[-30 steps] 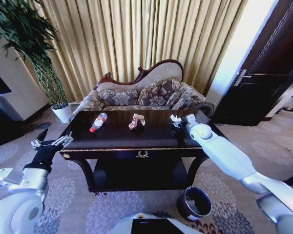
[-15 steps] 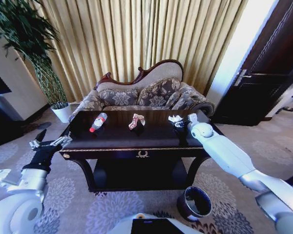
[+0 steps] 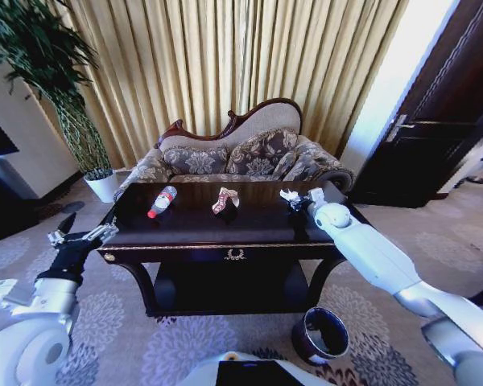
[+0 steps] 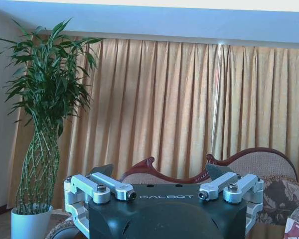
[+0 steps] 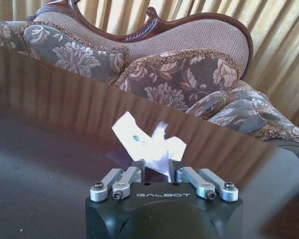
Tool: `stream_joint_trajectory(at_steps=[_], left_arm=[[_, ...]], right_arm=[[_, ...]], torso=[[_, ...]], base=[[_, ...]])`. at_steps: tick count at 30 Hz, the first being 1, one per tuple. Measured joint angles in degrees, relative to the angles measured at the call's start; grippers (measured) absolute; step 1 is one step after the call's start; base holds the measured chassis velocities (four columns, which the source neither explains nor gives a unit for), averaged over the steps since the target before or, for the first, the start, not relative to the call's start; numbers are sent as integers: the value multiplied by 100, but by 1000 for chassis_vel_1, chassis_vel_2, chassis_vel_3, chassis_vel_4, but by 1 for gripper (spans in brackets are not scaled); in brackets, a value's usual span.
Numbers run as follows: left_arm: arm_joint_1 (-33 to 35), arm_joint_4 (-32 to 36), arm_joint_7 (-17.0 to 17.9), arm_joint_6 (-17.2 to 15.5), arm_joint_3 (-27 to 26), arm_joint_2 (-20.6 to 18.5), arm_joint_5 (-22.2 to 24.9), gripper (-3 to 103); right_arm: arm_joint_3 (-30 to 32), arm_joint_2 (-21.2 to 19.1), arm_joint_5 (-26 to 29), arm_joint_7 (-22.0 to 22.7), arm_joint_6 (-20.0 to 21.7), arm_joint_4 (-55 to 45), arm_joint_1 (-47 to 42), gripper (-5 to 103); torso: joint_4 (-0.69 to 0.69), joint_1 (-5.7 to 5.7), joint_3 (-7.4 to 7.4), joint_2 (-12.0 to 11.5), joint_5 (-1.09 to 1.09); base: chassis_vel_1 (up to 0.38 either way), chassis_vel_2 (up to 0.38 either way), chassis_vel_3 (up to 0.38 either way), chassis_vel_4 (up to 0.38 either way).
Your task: Move to the front of the table and place the trash on the table into the trash bin.
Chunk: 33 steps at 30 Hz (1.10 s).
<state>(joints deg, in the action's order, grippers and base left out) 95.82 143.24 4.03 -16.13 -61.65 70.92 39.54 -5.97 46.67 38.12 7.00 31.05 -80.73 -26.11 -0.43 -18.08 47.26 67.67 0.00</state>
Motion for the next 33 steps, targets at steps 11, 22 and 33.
stream_joint_trajectory(at_steps=[11,22,33], left_arm=[[-1,0,1,6,1,27,1,100],[3,0,3,17,-4,25,1,100],[-16,0,62,22,-8,-35,8,100]], right_arm=[[125,-22,2,-16,-24,-77,-97,1],[1216,-42,709,236,-481,-1272,-929,0],[2228,-118,695,790,-934,-3020,-2165,0]], torso=[[0,0,0,0,0],[1,0,0,0,-1],[1,0,-1,1,-2]], base=[[0,0,0,0],[0,0,0,0],[0,0,0,0]])
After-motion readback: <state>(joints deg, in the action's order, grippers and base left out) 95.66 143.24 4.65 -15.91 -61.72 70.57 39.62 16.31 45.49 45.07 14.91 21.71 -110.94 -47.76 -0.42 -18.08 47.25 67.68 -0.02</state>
